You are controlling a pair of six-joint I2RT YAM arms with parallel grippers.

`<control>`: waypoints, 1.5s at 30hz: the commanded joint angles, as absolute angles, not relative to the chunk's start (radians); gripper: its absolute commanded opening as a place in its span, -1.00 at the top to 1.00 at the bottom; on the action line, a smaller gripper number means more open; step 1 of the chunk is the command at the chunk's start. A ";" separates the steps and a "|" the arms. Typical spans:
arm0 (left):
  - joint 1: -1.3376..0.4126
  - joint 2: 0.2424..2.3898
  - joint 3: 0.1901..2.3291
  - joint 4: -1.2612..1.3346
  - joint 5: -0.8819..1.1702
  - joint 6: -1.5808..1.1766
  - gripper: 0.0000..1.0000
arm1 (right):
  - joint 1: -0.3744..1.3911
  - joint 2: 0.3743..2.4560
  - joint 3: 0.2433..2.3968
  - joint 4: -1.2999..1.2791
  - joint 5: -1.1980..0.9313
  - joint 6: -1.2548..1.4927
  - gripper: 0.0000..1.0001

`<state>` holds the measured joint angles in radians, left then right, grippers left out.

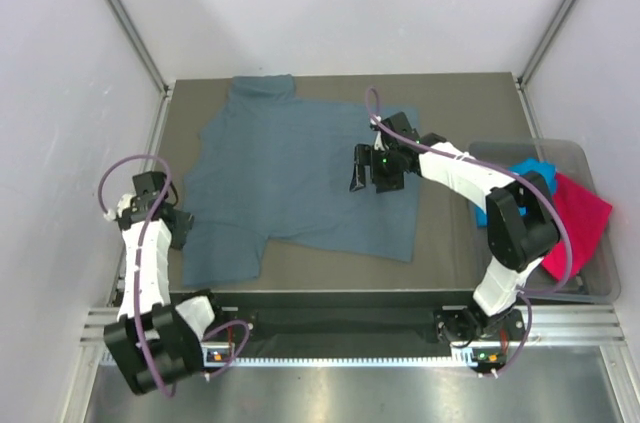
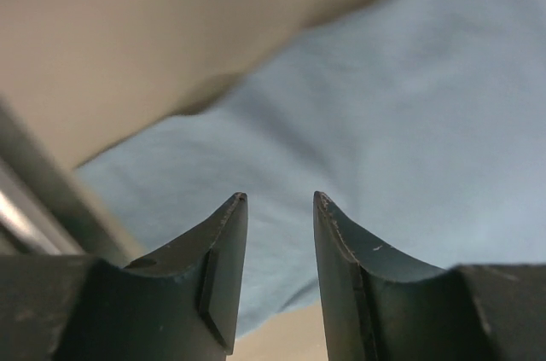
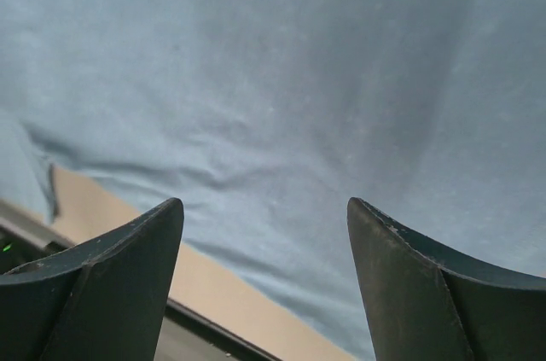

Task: Fold and stack the t-shirts
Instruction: Flatten the tshirt out, then fold the tshirt

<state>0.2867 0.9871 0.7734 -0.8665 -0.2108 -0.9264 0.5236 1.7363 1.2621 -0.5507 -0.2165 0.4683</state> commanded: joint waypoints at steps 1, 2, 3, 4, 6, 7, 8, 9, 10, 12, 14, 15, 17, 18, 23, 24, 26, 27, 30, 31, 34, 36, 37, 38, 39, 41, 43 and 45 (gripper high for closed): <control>0.396 1.040 0.730 -0.888 -0.128 -0.893 0.17 | 0.531 1.660 1.220 -0.410 -0.316 0.494 -0.56; 0.422 1.052 0.729 -0.868 -0.103 -0.831 0.15 | 0.531 1.658 1.206 -0.393 -0.327 0.494 -0.56; 0.432 1.064 0.732 -0.856 -0.091 -0.801 0.07 | 0.529 1.664 1.197 -0.370 -0.339 0.495 -0.57; 0.443 1.093 0.745 -0.851 -0.084 -0.773 0.00 | 0.529 1.670 1.184 -0.365 -0.368 0.499 -0.57; 0.456 1.118 0.752 -0.841 -0.083 -0.712 -0.21 | 0.528 1.681 1.177 -0.344 -0.396 0.508 -0.57; 0.459 1.138 0.755 -0.839 -0.100 -0.701 -0.25 | 0.529 1.680 1.157 -0.328 -0.425 0.526 -0.57; 0.465 1.143 0.755 -0.839 -0.109 -0.684 -0.29 | 0.528 1.678 1.143 -0.310 -0.436 0.535 -0.57; 0.469 1.149 0.750 -0.836 -0.110 -0.677 -0.30 | 0.529 1.669 1.131 -0.283 -0.443 0.544 -0.57; 0.472 1.147 0.743 -0.827 -0.095 -0.673 -0.30 | 0.529 1.666 1.109 -0.270 -0.457 0.555 -0.56; 0.485 1.149 0.726 -0.815 -0.094 -0.683 -0.29 | 0.529 1.661 1.095 -0.261 -0.466 0.557 -0.57; 0.494 1.160 0.730 -0.824 -0.100 -0.687 -0.21 | 0.531 1.657 1.083 -0.255 -0.476 0.554 -0.57; 0.495 1.160 0.730 -0.830 -0.101 -0.696 -0.19 | 0.528 1.655 1.078 -0.255 -0.477 0.554 -0.57; 0.495 1.140 0.717 -0.836 -0.106 -0.742 -0.15 | 0.528 1.651 1.072 -0.244 -0.480 0.554 -0.57; 0.495 1.108 0.700 -0.827 -0.104 -0.764 -0.12 | 0.528 1.651 1.071 -0.238 -0.483 0.557 -0.56; 0.500 1.083 0.611 -0.762 -0.057 -0.883 0.24 | 0.528 1.664 1.063 -0.218 -0.495 0.560 -0.56; 0.499 1.098 0.598 -0.759 -0.063 -0.888 0.22 | 0.526 1.667 1.058 -0.218 -0.497 0.560 -0.56; 0.500 1.117 0.595 -0.764 -0.084 -0.900 0.17 | 0.526 1.669 1.048 -0.209 -0.497 0.558 -0.56; 0.500 1.127 0.594 -0.758 -0.089 -0.899 0.14 | 0.526 1.670 1.039 -0.204 -0.499 0.563 -0.57; 0.500 1.138 0.595 -0.738 -0.089 -0.896 0.00 | 0.525 1.678 1.029 -0.199 -0.505 0.565 -0.56; 0.500 1.141 0.597 -0.738 -0.100 -0.890 -0.06 | 0.526 1.681 1.028 -0.201 -0.506 0.566 -0.56; 0.500 1.163 0.597 -0.759 -0.146 -0.897 -0.14 | 0.525 1.678 1.028 -0.209 -0.503 0.565 -0.55; 0.500 1.189 0.597 -0.776 -0.170 -0.928 -0.16 | 0.525 1.669 1.025 -0.212 -0.499 0.568 -0.56; 0.502 1.201 0.597 -0.778 -0.178 -0.946 -0.15 | 0.526 1.666 1.022 -0.210 -0.494 0.571 -0.56; 0.502 1.215 0.592 -0.763 -0.175 -0.951 -0.14 | 0.526 1.663 1.019 -0.207 -0.492 0.572 -0.56; 0.502 1.241 0.586 -0.747 -0.166 -0.951 -0.13 | 0.526 1.657 1.014 -0.207 -0.491 0.577 -0.55; 0.505 1.267 0.572 -0.726 -0.141 -0.960 -0.08 | 0.526 1.652 1.000 -0.207 -0.489 0.580 -0.56; 0.505 1.295 0.554 -0.678 -0.124 -0.963 -0.01 | 0.526 1.641 0.979 -0.213 -0.479 0.577 -0.56; 0.505 1.308 0.546 -0.641 -0.115 -0.962 0.21 | 0.528 1.623 0.942 -0.212 -0.462 0.589 -0.56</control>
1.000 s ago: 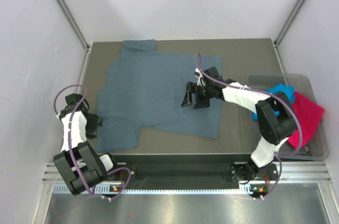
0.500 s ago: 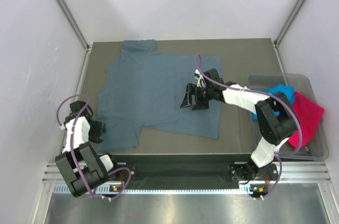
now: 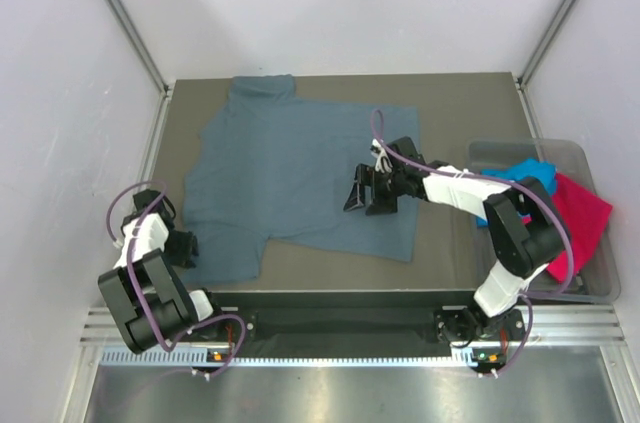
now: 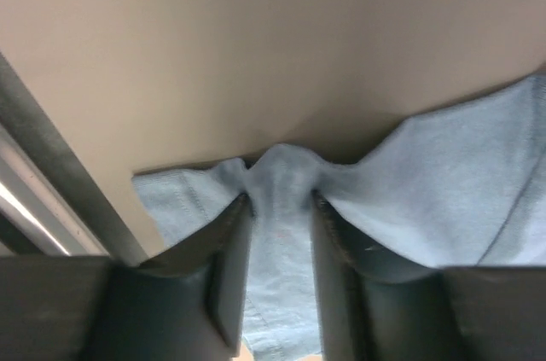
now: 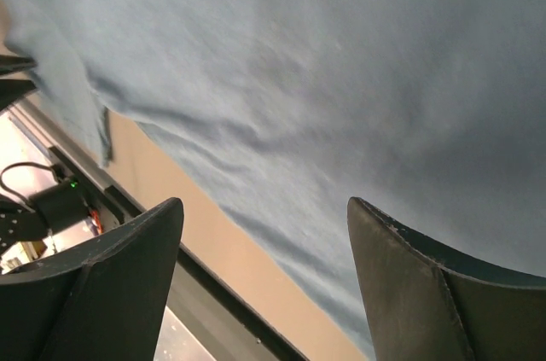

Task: Fold and stack the t-shirts
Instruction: Fold the tshirt

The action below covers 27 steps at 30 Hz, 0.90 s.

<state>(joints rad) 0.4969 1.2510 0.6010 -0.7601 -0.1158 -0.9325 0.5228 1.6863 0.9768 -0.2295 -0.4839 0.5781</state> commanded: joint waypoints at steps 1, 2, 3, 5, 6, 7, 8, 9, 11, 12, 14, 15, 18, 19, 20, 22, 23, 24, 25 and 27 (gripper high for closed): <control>0.506 1.310 0.548 -0.635 -0.118 -0.954 0.29 | 0.526 1.617 0.927 -0.210 -0.456 0.598 -0.56; 0.506 1.312 0.551 -0.638 -0.123 -0.953 0.37 | 0.525 1.611 0.913 -0.221 -0.445 0.604 -0.56; 0.505 1.304 0.551 -0.635 -0.114 -0.948 0.54 | 0.525 1.600 0.890 -0.235 -0.410 0.617 -0.56; 0.506 1.284 0.554 -0.644 -0.112 -0.940 0.71 | 0.515 1.588 0.868 -0.276 -0.365 0.623 -0.54; 0.506 1.264 0.557 -0.652 -0.110 -0.940 0.78 | 0.511 1.565 0.847 -0.310 -0.344 0.632 -0.54; 0.506 1.253 0.557 -0.664 -0.104 -0.939 0.83 | 0.506 1.548 0.836 -0.330 -0.301 0.634 -0.52; 0.506 1.241 0.560 -0.672 -0.100 -0.939 0.90 | 0.493 1.533 0.830 -0.353 -0.279 0.635 -0.49; 0.506 1.220 0.564 -0.681 -0.095 -0.939 0.94 | 0.486 1.499 0.821 -0.394 -0.259 0.631 -0.48; 0.506 1.198 0.571 -0.696 -0.066 -0.917 1.00 | 0.471 1.467 0.810 -0.425 -0.215 0.621 -0.45; 0.506 1.186 0.577 -0.710 -0.063 -0.916 1.00 | 0.465 1.436 0.798 -0.445 -0.184 0.612 -0.44; 0.505 1.175 0.592 -0.738 -0.037 -0.901 1.00 | 0.450 1.407 0.782 -0.489 -0.155 0.606 -0.40; 0.503 1.158 0.592 -0.741 -0.023 -0.894 1.00 | 0.440 1.375 0.752 -0.494 -0.143 0.621 -0.38; 0.456 1.103 0.592 -0.735 -0.011 -0.884 1.00 | 0.381 1.312 0.666 -0.476 -0.143 0.675 -0.11; 0.430 1.091 0.591 -0.727 -0.006 -0.882 1.00 | 0.379 1.299 0.655 -0.482 -0.129 0.676 -0.10; 0.399 1.072 0.592 -0.713 -0.006 -0.879 1.00 | 0.377 1.284 0.637 -0.489 -0.115 0.680 -0.10; 0.373 1.059 0.594 -0.706 -0.006 -0.874 1.00 | 0.368 1.272 0.618 -0.505 -0.118 0.678 -0.12; 0.361 1.045 0.597 -0.706 -0.012 -0.871 1.00 | 0.368 1.261 0.601 -0.524 -0.127 0.678 -0.13; 0.347 1.040 0.598 -0.710 -0.020 -0.868 1.00 | 0.370 1.253 0.592 -0.535 -0.129 0.686 -0.18; 0.342 1.034 0.601 -0.718 -0.029 -0.864 1.00 | 0.368 1.240 0.580 -0.541 -0.136 0.695 -0.19; 0.321 1.016 0.617 -0.744 -0.078 -0.861 1.00 | 0.370 1.195 0.539 -0.540 -0.159 0.744 -0.21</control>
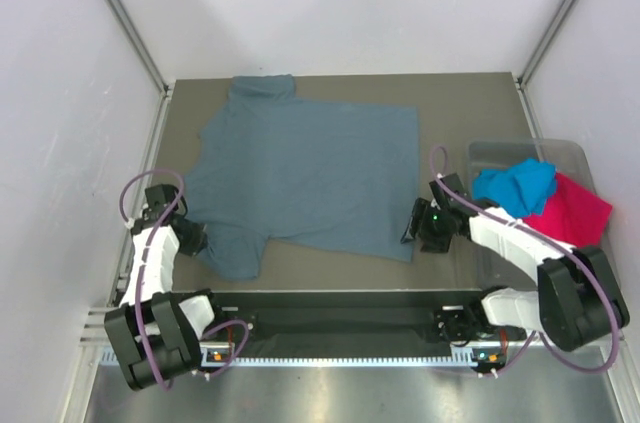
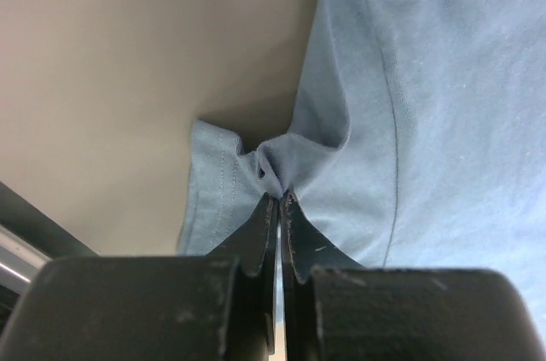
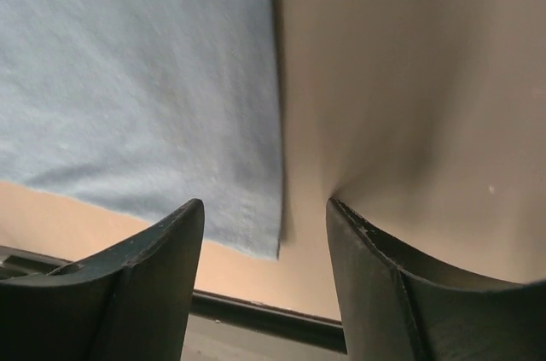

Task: Fold and stack the t-shirts
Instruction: Fold the tshirt

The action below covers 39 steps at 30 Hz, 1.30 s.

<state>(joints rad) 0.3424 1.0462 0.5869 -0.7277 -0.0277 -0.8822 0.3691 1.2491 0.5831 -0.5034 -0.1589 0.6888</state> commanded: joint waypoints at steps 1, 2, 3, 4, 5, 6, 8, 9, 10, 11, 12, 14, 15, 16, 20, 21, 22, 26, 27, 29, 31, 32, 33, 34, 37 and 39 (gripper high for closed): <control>0.310 1.008 0.620 -0.749 -0.093 -0.862 1.00 | 0.370 1.162 0.522 -0.532 -0.167 0.767 -0.20; 0.302 0.999 0.623 -0.753 -0.110 -0.862 1.00 | 0.370 1.148 0.493 -0.516 -0.175 0.810 -0.20; 0.293 0.994 0.624 -0.758 -0.126 -0.865 1.00 | 0.370 1.138 0.479 -0.509 -0.189 0.833 -0.20; 0.290 0.994 0.627 -0.762 -0.129 -0.870 1.00 | 0.370 1.122 0.466 -0.500 -0.198 0.857 -0.19; 0.288 0.994 0.629 -0.770 -0.132 -0.876 1.00 | 0.371 1.114 0.445 -0.491 -0.209 0.900 -0.17; 0.287 0.994 0.630 -0.773 -0.136 -0.887 1.00 | 0.385 1.109 0.437 -0.480 -0.212 0.923 -0.15; 0.285 0.997 0.641 -0.781 -0.141 -0.893 1.00 | 0.405 1.098 0.431 -0.477 -0.193 0.981 -0.13; 0.287 1.000 0.646 -0.784 -0.144 -0.896 1.00 | 0.423 1.098 0.433 -0.473 -0.187 0.998 -0.13; 0.287 1.002 0.650 -0.787 -0.147 -0.896 1.00 | 0.428 1.095 0.431 -0.469 -0.181 1.017 -0.12; 0.287 1.000 0.660 -0.795 -0.153 -0.894 1.00 | 0.436 1.094 0.425 -0.471 -0.169 1.050 -0.12; 0.285 1.002 0.664 -0.798 -0.155 -0.891 1.00 | 0.440 1.094 0.425 -0.474 -0.158 1.066 -0.11; 0.282 1.002 0.678 -0.813 -0.169 -0.888 1.00 | 0.457 1.091 0.419 -0.494 -0.134 1.114 -0.11; 0.279 1.002 0.681 -0.818 -0.173 -0.885 1.00 | 0.471 1.088 0.416 -0.502 -0.129 1.133 -0.10; 0.279 1.002 0.689 -0.822 -0.181 -0.882 1.00 | 0.477 1.080 0.411 -0.514 -0.127 1.155 -0.10; 0.276 0.996 0.690 -0.830 -0.189 -0.882 1.00 | 0.489 1.052 0.388 -0.538 -0.075 1.245 -0.04; 0.276 0.996 0.690 -0.833 -0.187 -0.885 1.00 | 0.489 1.046 0.384 -0.538 -0.068 1.255 0.00; 0.276 0.994 0.687 -0.831 -0.187 -0.887 1.00 | 0.489 1.043 0.379 -0.526 -0.066 1.268 0.04; 0.278 0.986 0.681 -0.841 -0.189 -0.890 1.00 | 0.492 1.057 0.359 -0.525 -0.075 1.282 0.12; 0.276 0.985 0.680 -0.841 -0.190 -0.890 1.00 | 0.491 1.057 0.356 -0.522 -0.069 1.285 0.12; 0.276 0.982 0.678 -0.847 -0.193 -0.890 1.00 | 0.489 1.063 0.350 -0.506 -0.064 1.285 0.12; 0.276 0.982 0.678 -0.848 -0.199 -0.888 1.00 | 0.491 1.084 0.350 -0.491 -0.069 1.285 0.17; 0.276 0.979 0.680 -0.851 -0.198 -0.888 1.00 | 0.491 1.091 0.348 -0.489 -0.072 1.285 0.25; 0.276 0.977 0.683 -0.854 -0.205 -0.888 1.00 | 0.491 1.097 0.348 -0.485 -0.075 1.285 0.35; 0.278 0.976 0.684 -0.856 -0.206 -0.888 1.00 | 0.489 1.107 0.347 -0.476 -0.072 1.282 0.38; 0.276 0.977 0.689 -0.861 -0.207 -0.888 1.00 | 0.489 1.130 0.353 -0.471 -0.069 1.261 0.43; 0.276 0.979 0.689 -0.862 -0.209 -0.890 1.00 | 0.491 1.138 0.351 -0.468 -0.066 1.258 0.43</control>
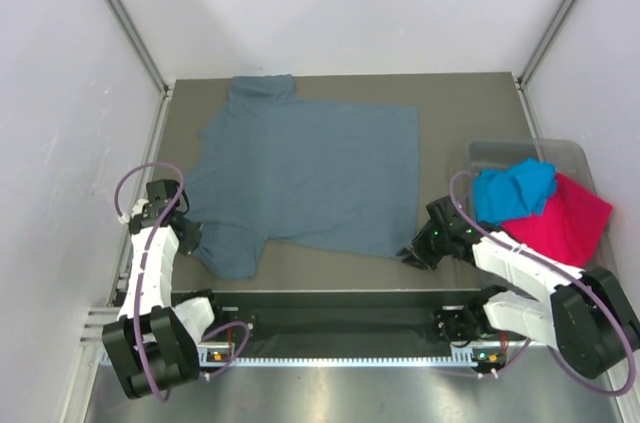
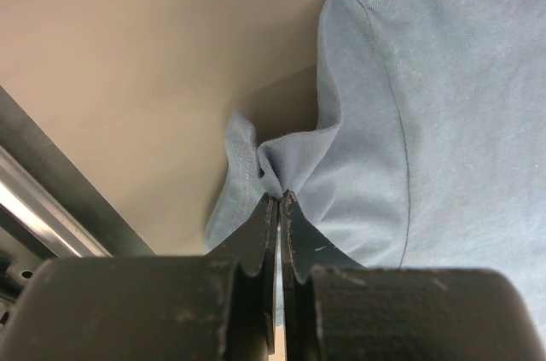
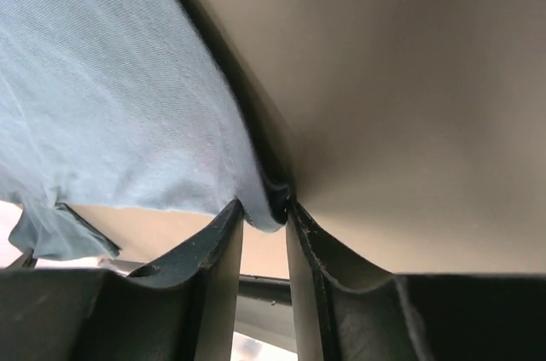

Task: Fold and stack the t-shirts
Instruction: Fold the tshirt

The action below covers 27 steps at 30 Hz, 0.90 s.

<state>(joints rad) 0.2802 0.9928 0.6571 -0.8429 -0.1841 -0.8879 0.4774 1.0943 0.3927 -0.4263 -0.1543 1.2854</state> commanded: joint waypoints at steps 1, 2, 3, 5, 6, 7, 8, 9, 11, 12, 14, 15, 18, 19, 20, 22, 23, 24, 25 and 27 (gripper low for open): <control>0.278 0.977 0.689 -0.864 -0.213 -0.888 1.00 | 0.488 1.143 0.348 -0.468 -0.069 1.253 0.45; 0.278 0.977 0.689 -0.865 -0.216 -0.891 1.00 | 0.488 1.144 0.347 -0.468 -0.077 1.250 0.53; 0.276 0.976 0.692 -0.868 -0.218 -0.891 1.00 | 0.488 1.146 0.345 -0.468 -0.080 1.246 0.63; 0.276 0.973 0.704 -0.876 -0.225 -0.884 1.00 | 0.486 1.141 0.353 -0.477 -0.081 1.217 0.80; 0.278 0.971 0.710 -0.883 -0.229 -0.881 1.00 | 0.485 1.140 0.357 -0.498 -0.078 1.201 0.92; 0.276 0.968 0.721 -0.884 -0.230 -0.877 1.00 | 0.483 1.138 0.373 -0.512 -0.072 1.166 0.97; 0.276 0.969 0.724 -0.885 -0.229 -0.870 1.00 | 0.482 1.138 0.377 -0.524 -0.061 1.146 1.00; 0.276 0.971 0.733 -0.884 -0.227 -0.865 1.00 | 0.473 1.140 0.380 -0.520 -0.063 1.120 1.00; 0.276 0.976 0.736 -0.870 -0.218 -0.845 1.00 | 0.459 1.155 0.380 -0.486 -0.093 1.024 1.00; 0.278 0.976 0.736 -0.864 -0.212 -0.839 1.00 | 0.457 1.163 0.382 -0.454 -0.101 0.994 1.00; 0.276 0.976 0.736 -0.845 -0.201 -0.827 1.00 | 0.456 1.201 0.394 -0.446 -0.127 0.924 1.00; 0.278 0.968 0.739 -0.835 -0.183 -0.822 1.00 | 0.457 1.224 0.403 -0.454 -0.138 0.907 1.00; 0.275 0.939 0.735 -0.778 -0.147 -0.807 1.00 | 0.449 1.238 0.443 -0.460 -0.170 0.847 1.00; 0.275 0.937 0.733 -0.767 -0.134 -0.808 1.00 | 0.446 1.238 0.469 -0.468 -0.169 0.818 1.00; 0.275 0.934 0.732 -0.743 -0.132 -0.814 1.00 | 0.442 1.235 0.482 -0.475 -0.164 0.805 1.00; 0.272 0.959 0.749 -0.730 -0.112 -0.813 1.00 | 0.420 1.224 0.515 -0.506 -0.161 0.776 1.00; 0.270 0.974 0.761 -0.732 -0.114 -0.808 1.00 | 0.411 1.220 0.526 -0.520 -0.160 0.766 1.00; 0.264 1.006 0.785 -0.730 -0.114 -0.807 1.00 | 0.387 1.216 0.535 -0.540 -0.163 0.755 1.00; 0.255 1.040 0.813 -0.720 -0.120 -0.801 1.00 | 0.362 1.210 0.552 -0.554 -0.161 0.732 1.00; 0.235 1.072 0.840 -0.687 -0.117 -0.781 1.00 | 0.339 1.212 0.578 -0.555 -0.178 0.692 1.00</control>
<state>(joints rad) 0.2623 1.0248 0.7624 -0.7811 -0.1287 -0.8192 0.3794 1.2186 0.5133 -0.5018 -0.2073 0.7979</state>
